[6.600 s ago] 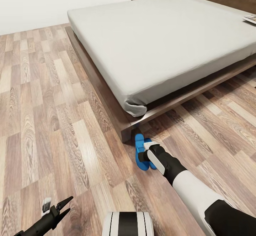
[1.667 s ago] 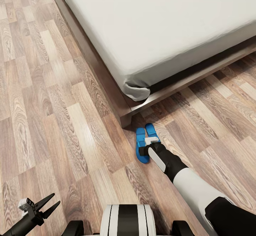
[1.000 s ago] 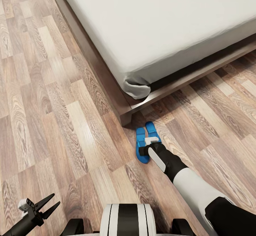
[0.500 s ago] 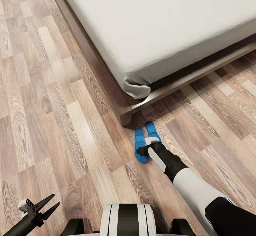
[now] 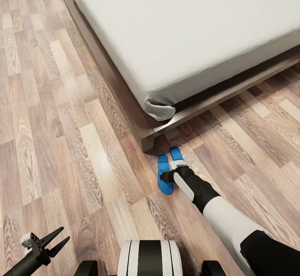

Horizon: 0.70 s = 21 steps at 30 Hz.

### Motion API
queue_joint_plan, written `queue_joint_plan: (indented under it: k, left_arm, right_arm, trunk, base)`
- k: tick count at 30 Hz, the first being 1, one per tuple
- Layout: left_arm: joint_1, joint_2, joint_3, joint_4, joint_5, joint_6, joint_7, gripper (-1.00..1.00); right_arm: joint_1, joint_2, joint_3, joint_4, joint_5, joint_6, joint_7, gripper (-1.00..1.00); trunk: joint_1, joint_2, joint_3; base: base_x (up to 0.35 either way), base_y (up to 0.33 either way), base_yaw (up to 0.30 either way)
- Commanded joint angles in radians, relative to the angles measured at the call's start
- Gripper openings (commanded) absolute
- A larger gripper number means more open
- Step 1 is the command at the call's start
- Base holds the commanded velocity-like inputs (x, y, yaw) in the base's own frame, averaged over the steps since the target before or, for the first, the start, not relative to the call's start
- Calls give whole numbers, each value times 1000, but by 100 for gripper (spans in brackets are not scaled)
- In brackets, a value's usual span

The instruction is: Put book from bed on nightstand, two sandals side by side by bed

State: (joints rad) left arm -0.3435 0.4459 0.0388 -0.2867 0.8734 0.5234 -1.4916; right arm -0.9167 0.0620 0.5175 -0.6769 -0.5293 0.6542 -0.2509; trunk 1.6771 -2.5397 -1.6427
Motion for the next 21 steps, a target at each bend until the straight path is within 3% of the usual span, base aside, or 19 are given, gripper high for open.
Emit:
queue_joint_plan:
  k: [1,7,11,21]
  left_arm:
    - [0,0,2,0,-3,11,-3,100]
    - [0,0,1,0,-3,10,8,100]
    - [0,-1,0,0,-4,9,32,100]
    - [0,-4,1,0,-3,8,125,100]
  right_arm:
    - [-1,-1,4,-1,-11,2,-11,100]
    - [-1,-3,-1,-9,-12,2,-48,100]
    - [-1,-14,-25,-16,-15,2,-81,100]
    - [-2,-90,-211,-51,-20,4,-98,100]
  trunk:
    - [-1,0,3]
    - [-3,1,27]
    - [-5,2,42]
    - [-10,5,81]
  base:
    - [0,0,0]
    - [0,0,0]
    - [0,0,0]
    - [0,0,0]
